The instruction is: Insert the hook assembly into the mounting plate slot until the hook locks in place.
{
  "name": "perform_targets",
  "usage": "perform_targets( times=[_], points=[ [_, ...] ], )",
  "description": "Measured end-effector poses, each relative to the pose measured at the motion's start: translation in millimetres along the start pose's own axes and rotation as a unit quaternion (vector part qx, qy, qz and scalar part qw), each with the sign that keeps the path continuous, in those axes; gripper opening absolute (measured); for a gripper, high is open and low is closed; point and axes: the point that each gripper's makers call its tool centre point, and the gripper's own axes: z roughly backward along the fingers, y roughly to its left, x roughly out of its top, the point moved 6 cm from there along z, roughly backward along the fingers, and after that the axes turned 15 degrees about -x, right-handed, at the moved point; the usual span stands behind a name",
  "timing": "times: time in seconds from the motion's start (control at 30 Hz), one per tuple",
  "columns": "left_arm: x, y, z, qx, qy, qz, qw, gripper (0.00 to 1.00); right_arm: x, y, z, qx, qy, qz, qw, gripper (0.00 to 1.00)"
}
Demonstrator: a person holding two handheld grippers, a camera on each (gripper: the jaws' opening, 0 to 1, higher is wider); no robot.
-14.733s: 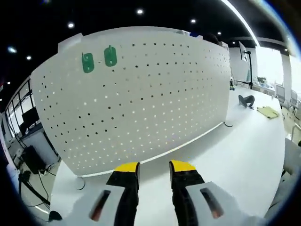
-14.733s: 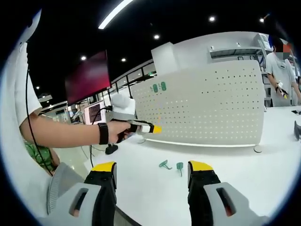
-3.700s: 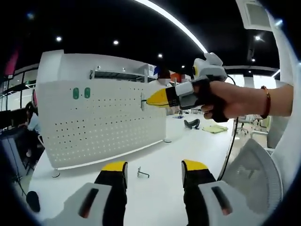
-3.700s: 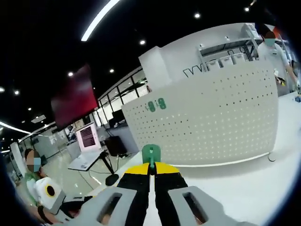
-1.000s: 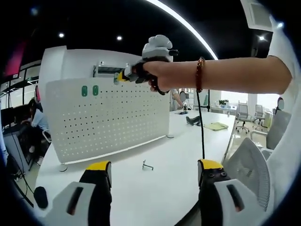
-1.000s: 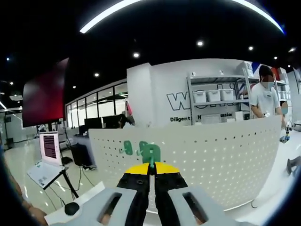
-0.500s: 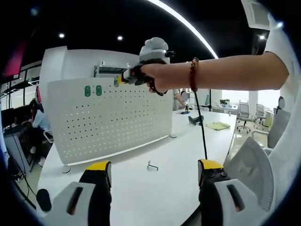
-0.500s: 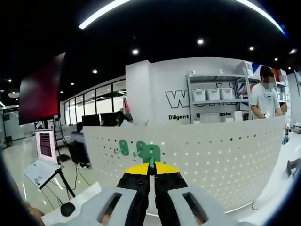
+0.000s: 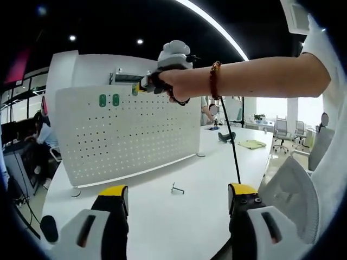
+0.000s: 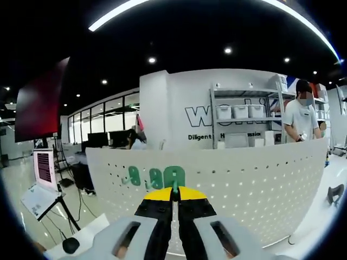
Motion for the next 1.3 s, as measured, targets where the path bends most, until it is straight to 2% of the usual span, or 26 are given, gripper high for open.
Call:
perform_targets(
  times=[0.17, 0.37, 0.57, 0.83, 1.3],
  points=[
    [-0.2, 4.9, 1, 0.0, 0.005, -0.003, 1.0, 0.77, -1.4, 2, -7, -0.006, 0.002, 0.003, 1.0, 0.01],
    [0.1, 10.3, 2, 0.006, 0.002, 0.0, 1.0, 0.76, -3.6, 2, -15, -0.011, 0.011, -0.012, 0.9998, 0.01],
    [-3.1, 12.7, 3, 0.004, 0.007, 0.002, 1.0, 0.76, -3.1, 1, -21, -0.02, 0.004, 0.001, 0.9998, 0.01],
    [-5.8, 18.5, 3, 0.006, 0.009, 0.006, 0.9999, 0.75, -8.6, -1, -30, -0.029, 0.019, 0.003, 0.9994, 0.01],
    [-7.0, 28.5, 0, 0.008, 0.009, 0.014, 0.9998, 0.75, -14.9, 0, -45, -0.036, 0.026, 0.01, 0.999, 0.01]
  ],
)
